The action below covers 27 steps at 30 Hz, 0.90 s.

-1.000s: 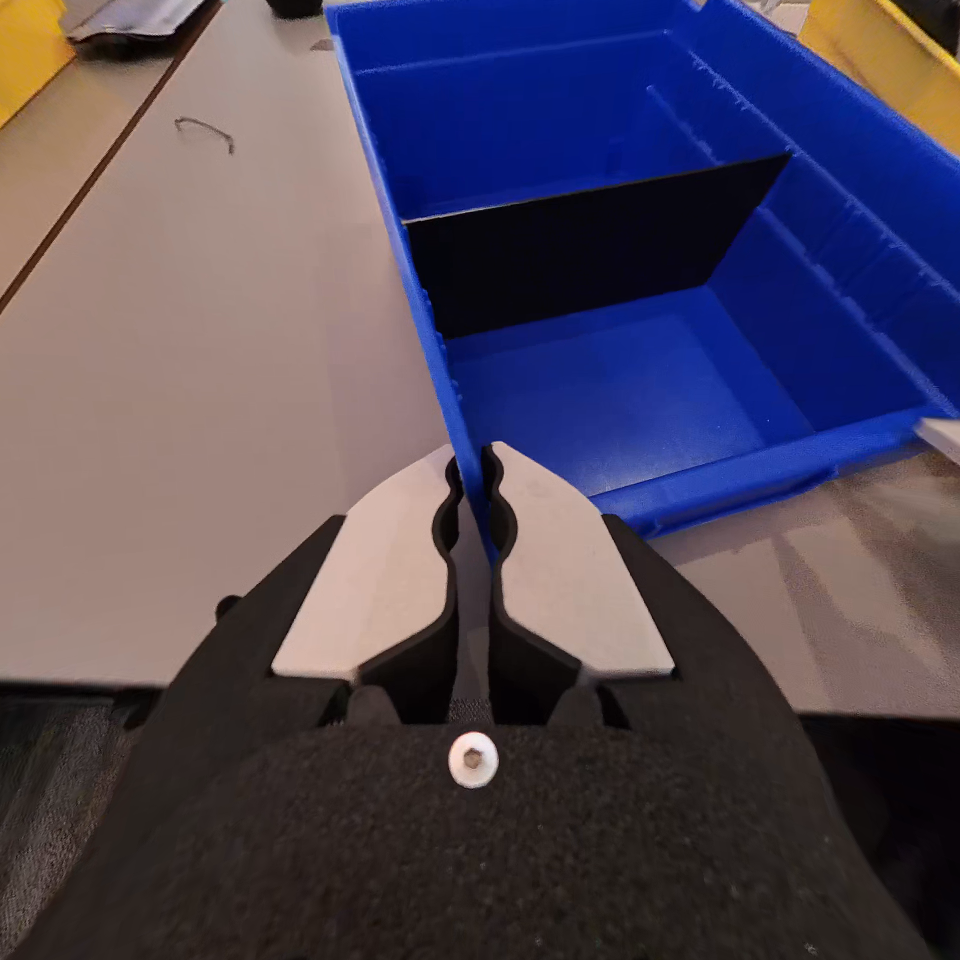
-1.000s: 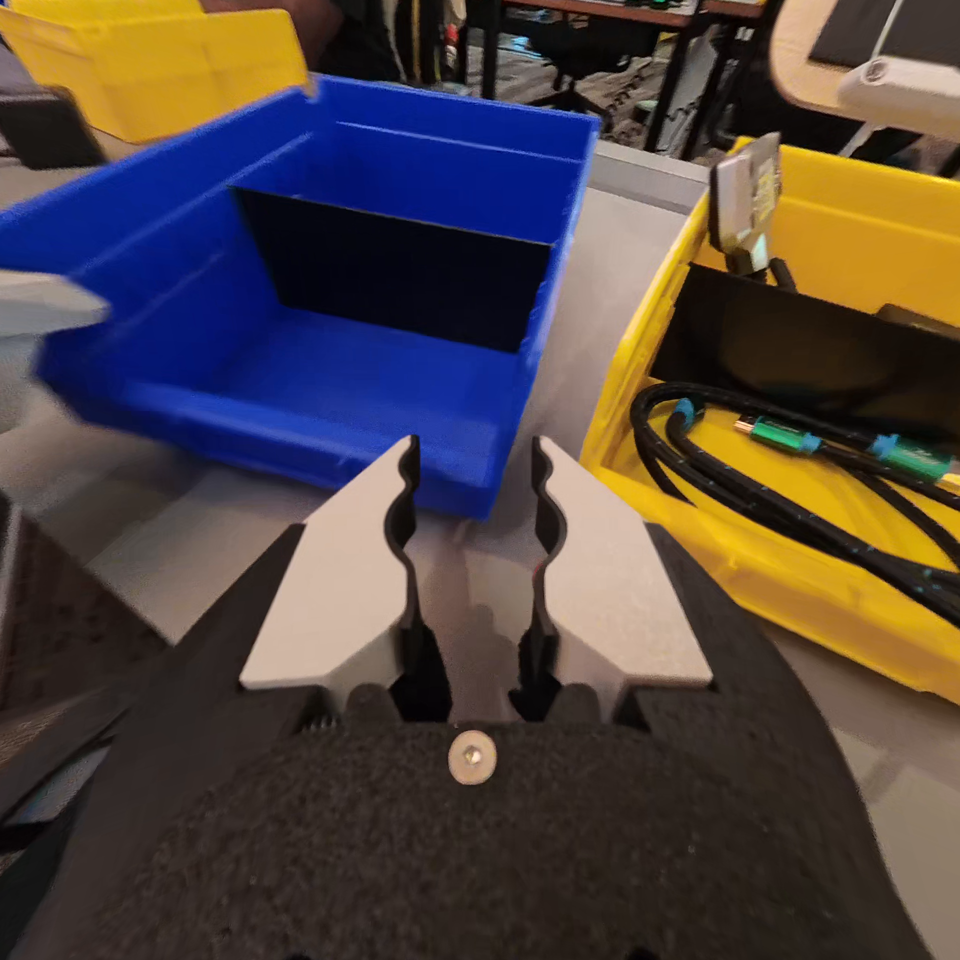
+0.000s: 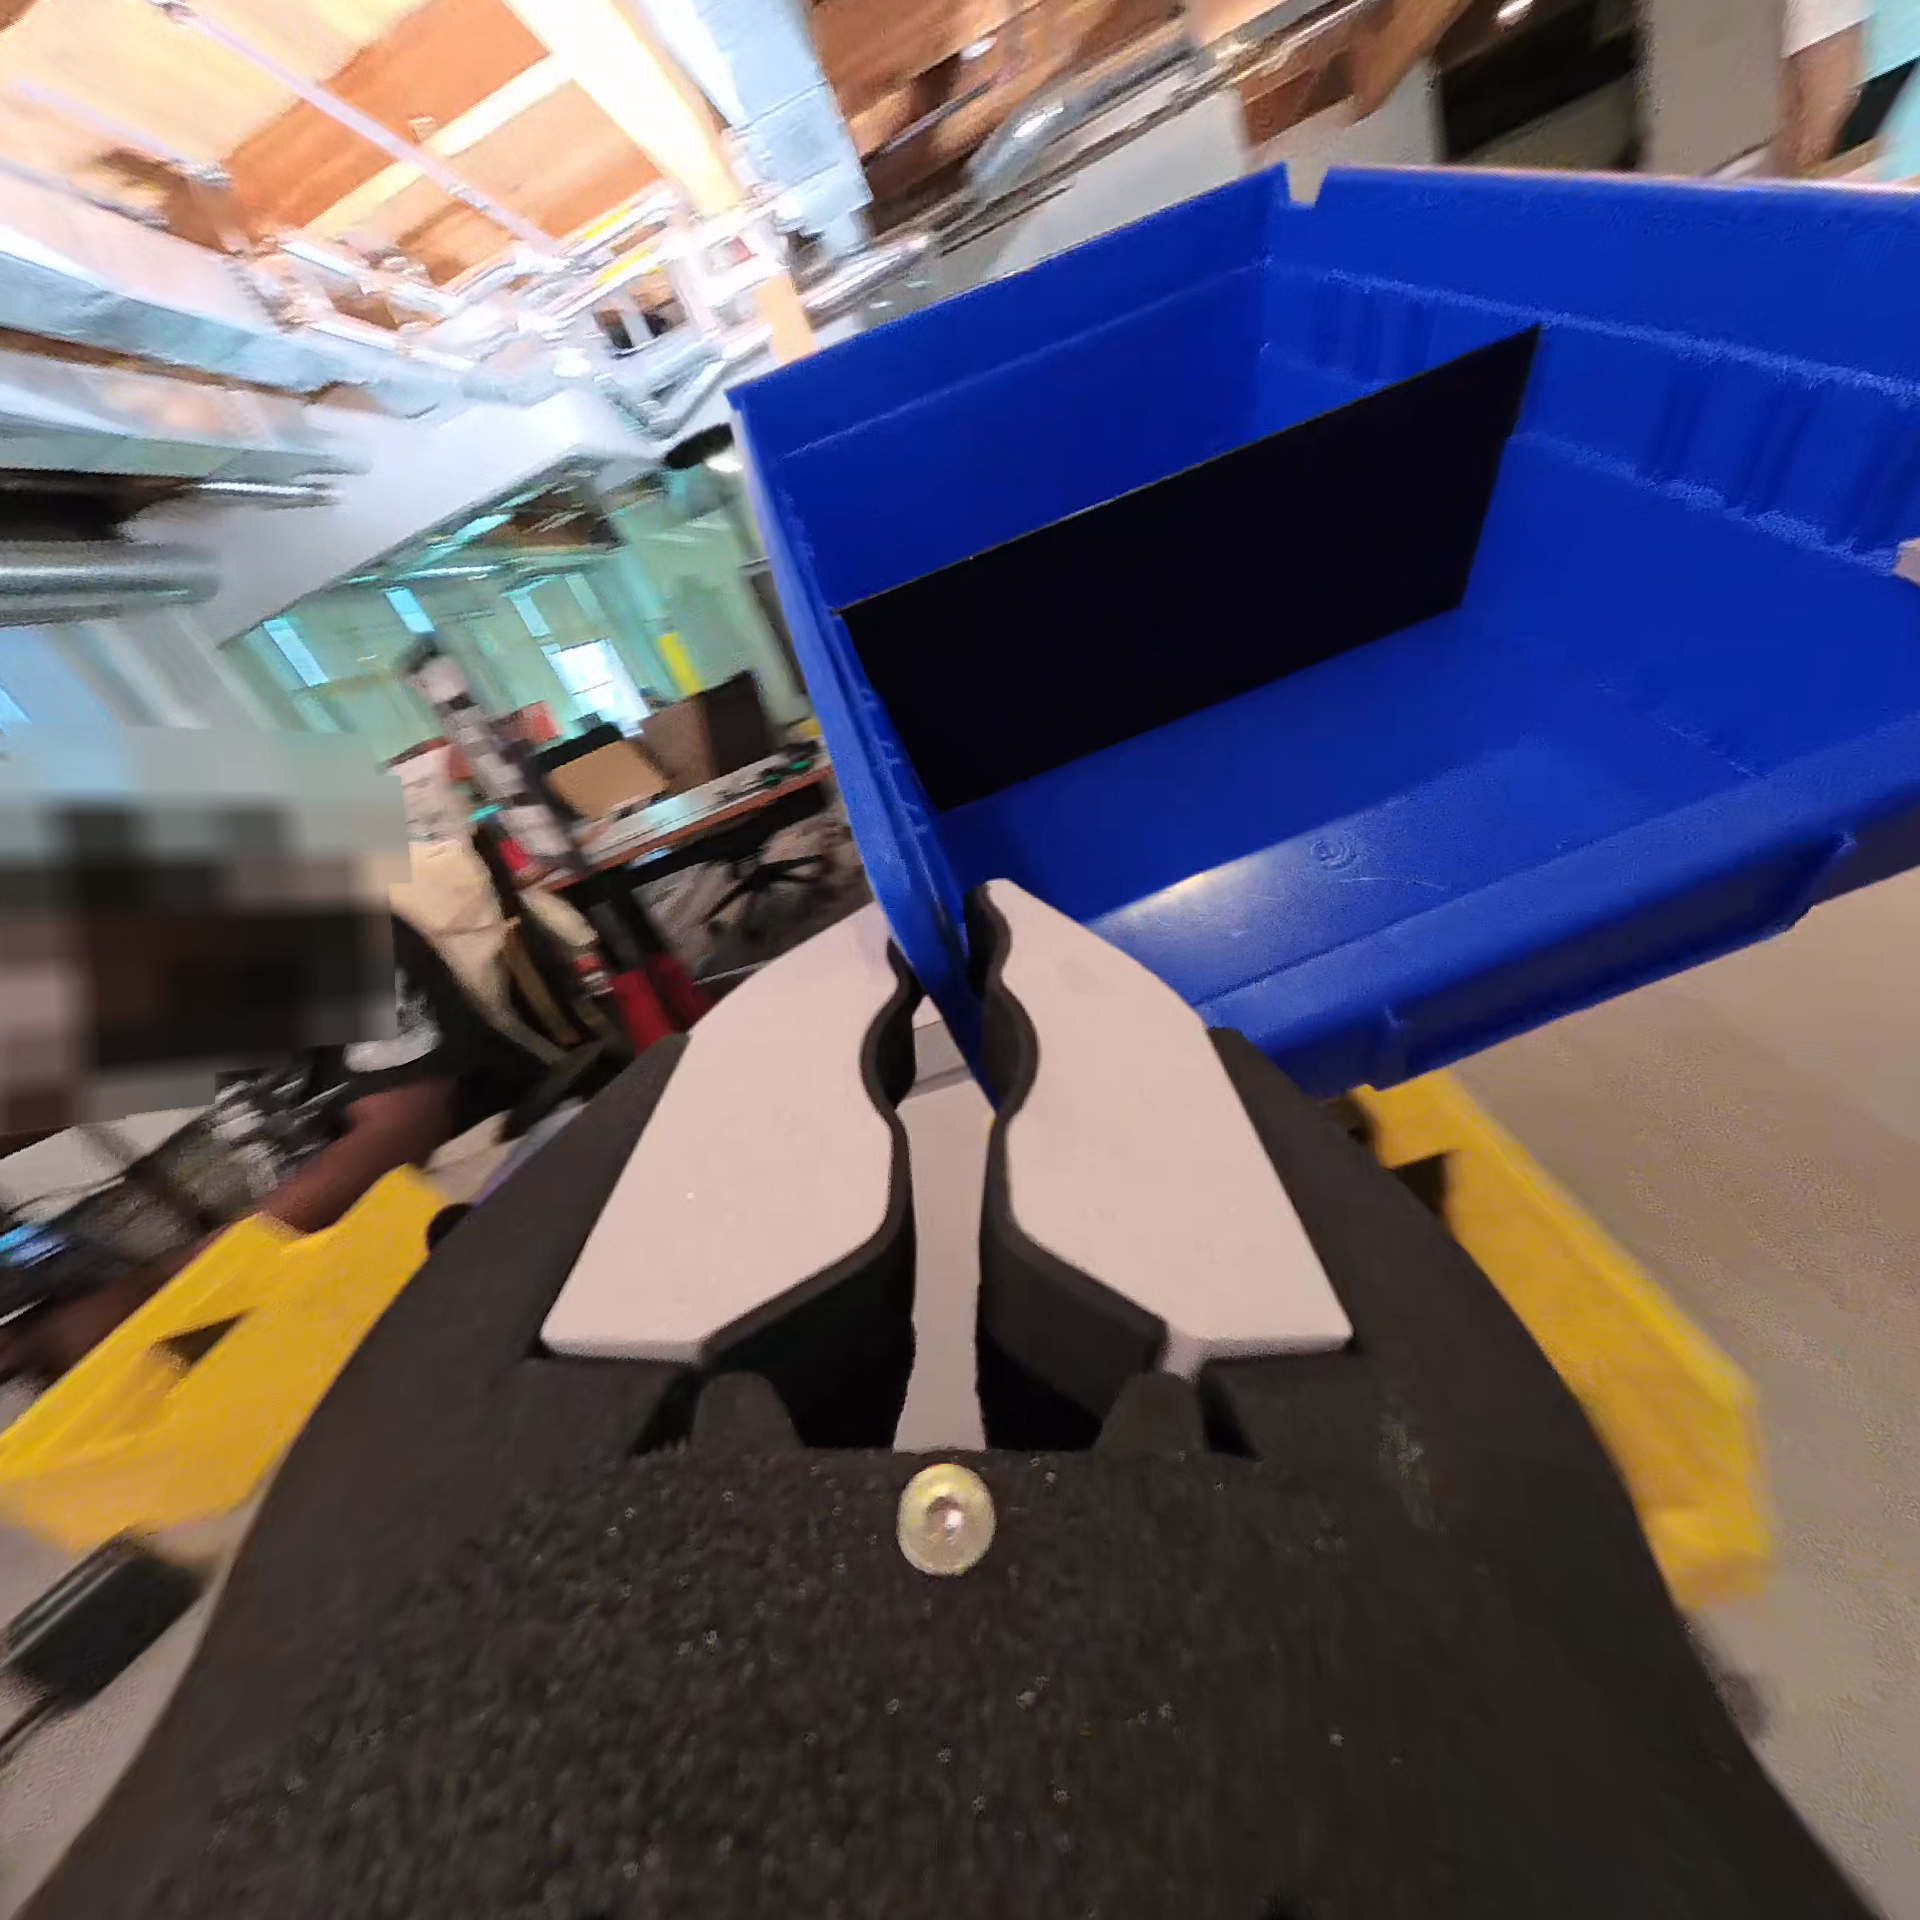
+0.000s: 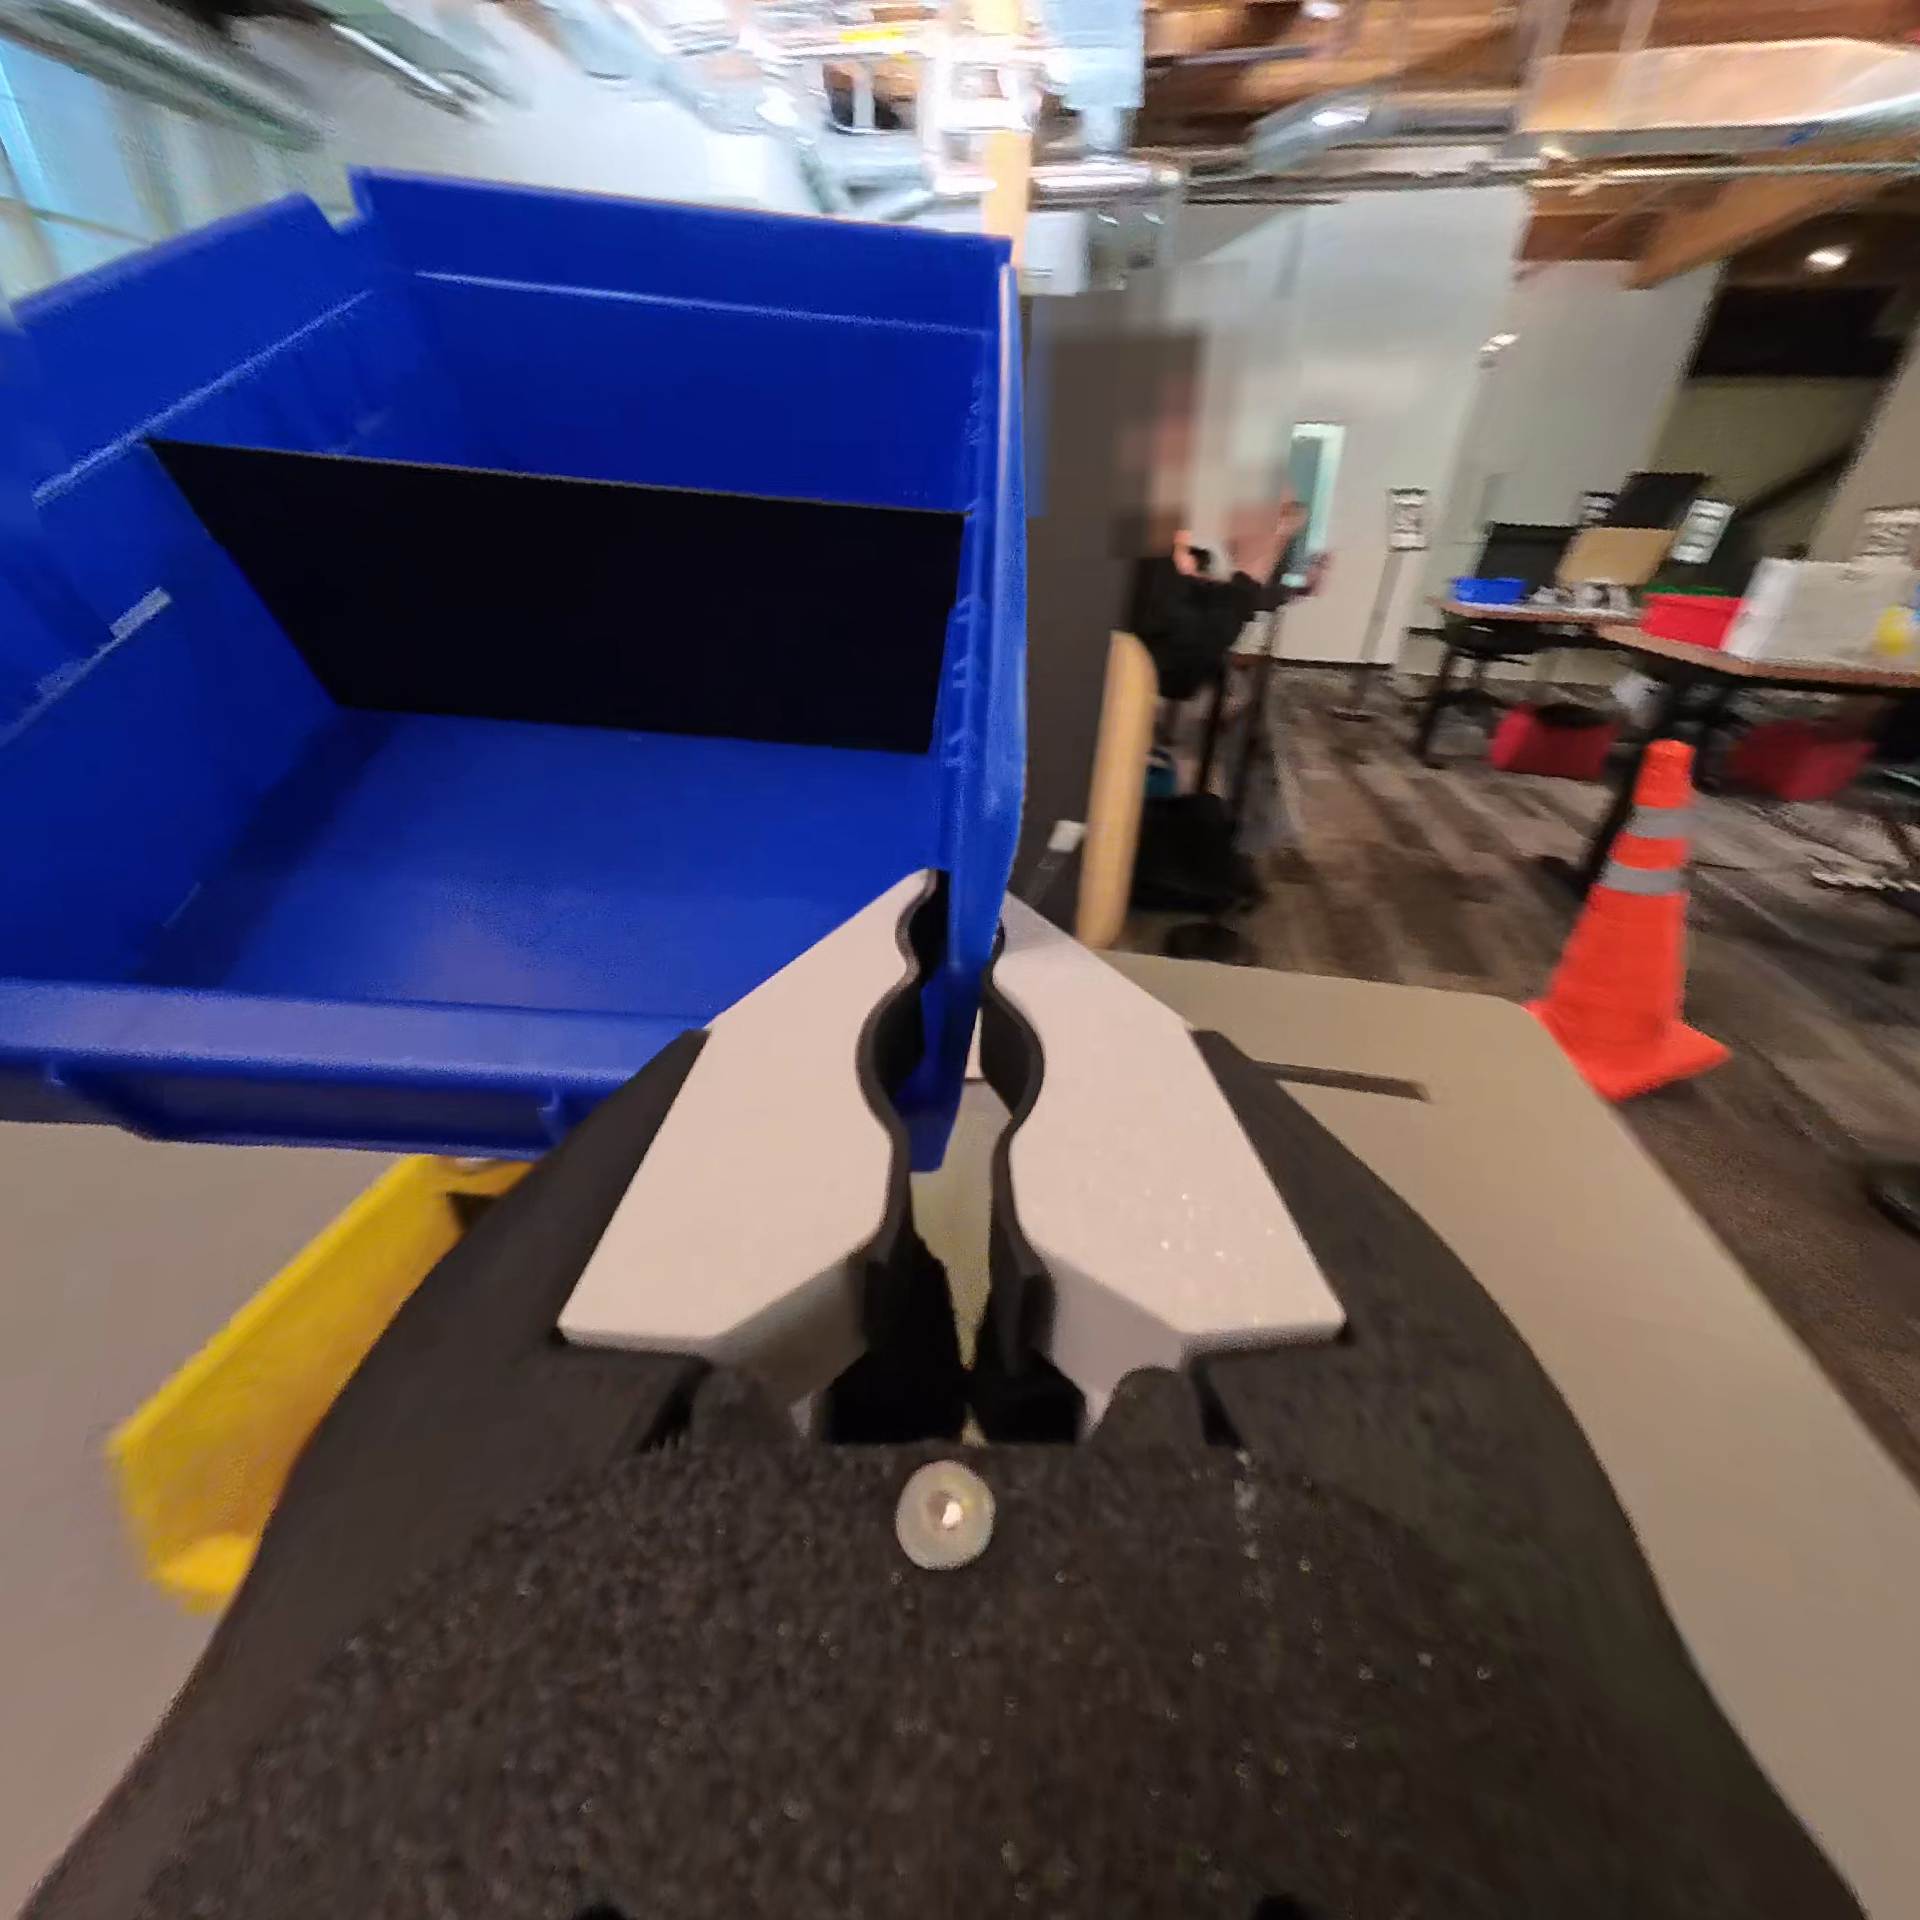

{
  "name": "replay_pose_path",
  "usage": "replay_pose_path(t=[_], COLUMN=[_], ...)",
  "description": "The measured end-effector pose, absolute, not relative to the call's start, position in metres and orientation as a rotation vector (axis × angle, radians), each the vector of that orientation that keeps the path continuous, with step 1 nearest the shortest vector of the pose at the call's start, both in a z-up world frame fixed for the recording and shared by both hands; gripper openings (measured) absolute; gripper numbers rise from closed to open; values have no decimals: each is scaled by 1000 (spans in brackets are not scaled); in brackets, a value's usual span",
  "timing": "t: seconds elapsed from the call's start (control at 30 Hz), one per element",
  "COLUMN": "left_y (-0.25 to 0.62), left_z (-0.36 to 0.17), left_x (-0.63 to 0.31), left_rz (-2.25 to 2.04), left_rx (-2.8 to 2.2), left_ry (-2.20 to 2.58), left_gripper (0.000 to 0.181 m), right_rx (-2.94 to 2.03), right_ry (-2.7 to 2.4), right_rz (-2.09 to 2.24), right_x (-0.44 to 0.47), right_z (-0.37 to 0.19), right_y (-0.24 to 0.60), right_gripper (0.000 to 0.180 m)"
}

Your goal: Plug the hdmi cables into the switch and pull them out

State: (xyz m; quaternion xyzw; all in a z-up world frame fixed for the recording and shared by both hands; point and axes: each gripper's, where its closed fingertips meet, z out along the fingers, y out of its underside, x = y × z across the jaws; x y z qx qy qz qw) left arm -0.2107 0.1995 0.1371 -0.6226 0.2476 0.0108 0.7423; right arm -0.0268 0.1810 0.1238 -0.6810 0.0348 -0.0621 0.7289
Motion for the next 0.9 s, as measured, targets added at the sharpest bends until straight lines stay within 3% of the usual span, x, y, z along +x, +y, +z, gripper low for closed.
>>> replay_pose_path(t=[0.1, 0.37, 0.6, 0.9], left_y=[194, 183, 185, 168], left_z=[106, -47, -104, -138], left_x=[-112, 56, 59, 54], left_rz=[-100, -246, -240, -316], left_rx=[-1389, -1613, -1709, -1797], left_ry=[640, 798, 822, 1016], left_gripper=[8, 8, 7, 19], right_rx=[-1541, -1840, -2032, -2033], right_ry=[170, 322, 162, 360], right_rz=[-220, -307, -220, -158], right_x=[70, 237, 242, 237], right_z=[105, -50, -122, -138], right_y=[157, 119, 119, 117], right_gripper=[1, 1, 4, 4])
